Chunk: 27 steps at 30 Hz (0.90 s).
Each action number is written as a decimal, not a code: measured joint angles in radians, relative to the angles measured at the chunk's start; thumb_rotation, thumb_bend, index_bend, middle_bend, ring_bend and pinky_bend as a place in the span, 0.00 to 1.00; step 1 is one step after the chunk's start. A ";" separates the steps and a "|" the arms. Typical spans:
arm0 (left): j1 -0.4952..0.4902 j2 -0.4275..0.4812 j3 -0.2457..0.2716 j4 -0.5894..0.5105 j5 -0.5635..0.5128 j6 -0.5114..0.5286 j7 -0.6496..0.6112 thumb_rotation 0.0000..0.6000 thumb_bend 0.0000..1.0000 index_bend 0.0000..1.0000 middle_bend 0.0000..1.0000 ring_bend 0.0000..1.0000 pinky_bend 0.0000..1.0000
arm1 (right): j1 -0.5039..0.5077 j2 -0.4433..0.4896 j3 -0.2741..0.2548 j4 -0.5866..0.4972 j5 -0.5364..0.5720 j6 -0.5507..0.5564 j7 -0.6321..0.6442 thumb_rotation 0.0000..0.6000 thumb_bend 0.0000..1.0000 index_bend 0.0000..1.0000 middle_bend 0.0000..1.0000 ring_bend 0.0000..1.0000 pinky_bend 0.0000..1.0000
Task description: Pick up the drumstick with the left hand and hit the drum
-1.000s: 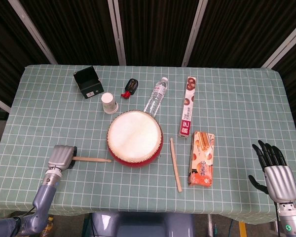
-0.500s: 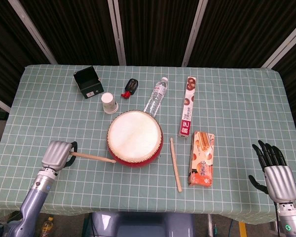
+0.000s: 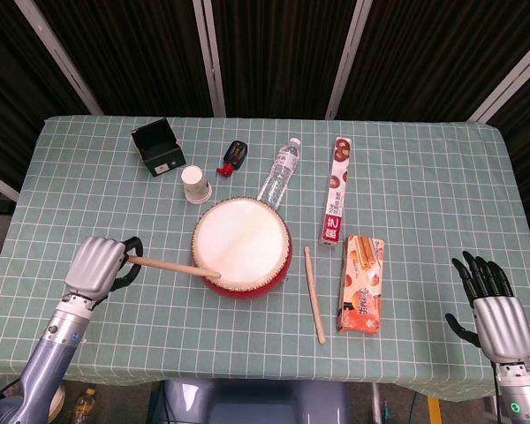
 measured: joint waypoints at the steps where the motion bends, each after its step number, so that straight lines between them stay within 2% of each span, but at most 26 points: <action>1: -0.005 -0.002 -0.011 -0.005 -0.011 0.002 0.007 1.00 0.48 0.78 1.00 1.00 1.00 | 0.000 0.000 0.000 0.000 0.000 0.000 -0.001 1.00 0.28 0.00 0.00 0.00 0.08; 5: -0.037 -0.040 -0.063 -0.014 -0.071 0.013 0.048 1.00 0.48 0.78 1.00 1.00 1.00 | 0.000 0.000 0.001 -0.001 -0.001 0.002 0.003 1.00 0.28 0.00 0.00 0.00 0.08; 10: -0.092 -0.139 -0.148 -0.016 -0.157 0.036 0.077 1.00 0.48 0.78 1.00 1.00 1.00 | -0.002 -0.001 0.001 0.009 -0.006 0.009 0.012 1.00 0.28 0.00 0.00 0.00 0.08; 15: -0.154 -0.223 -0.210 0.015 -0.189 0.069 0.116 1.00 0.48 0.78 1.00 1.00 1.00 | -0.001 -0.001 0.002 0.014 -0.008 0.011 0.020 1.00 0.28 0.00 0.00 0.00 0.08; 18: -0.177 -0.233 -0.212 0.030 -0.243 0.059 0.184 1.00 0.48 0.78 1.00 1.00 1.00 | -0.001 -0.002 0.001 0.019 -0.014 0.014 0.024 1.00 0.28 0.00 0.00 0.00 0.08; 20: -0.196 -0.232 -0.202 0.035 -0.317 0.048 0.273 1.00 0.48 0.78 1.00 1.00 1.00 | 0.000 -0.002 0.001 0.020 -0.016 0.016 0.028 1.00 0.28 0.00 0.00 0.00 0.08; 27: -0.268 -0.208 -0.171 0.007 -0.685 0.051 0.561 1.00 0.48 0.78 1.00 1.00 1.00 | -0.002 -0.002 -0.002 0.019 -0.024 0.023 0.031 1.00 0.28 0.00 0.00 0.00 0.08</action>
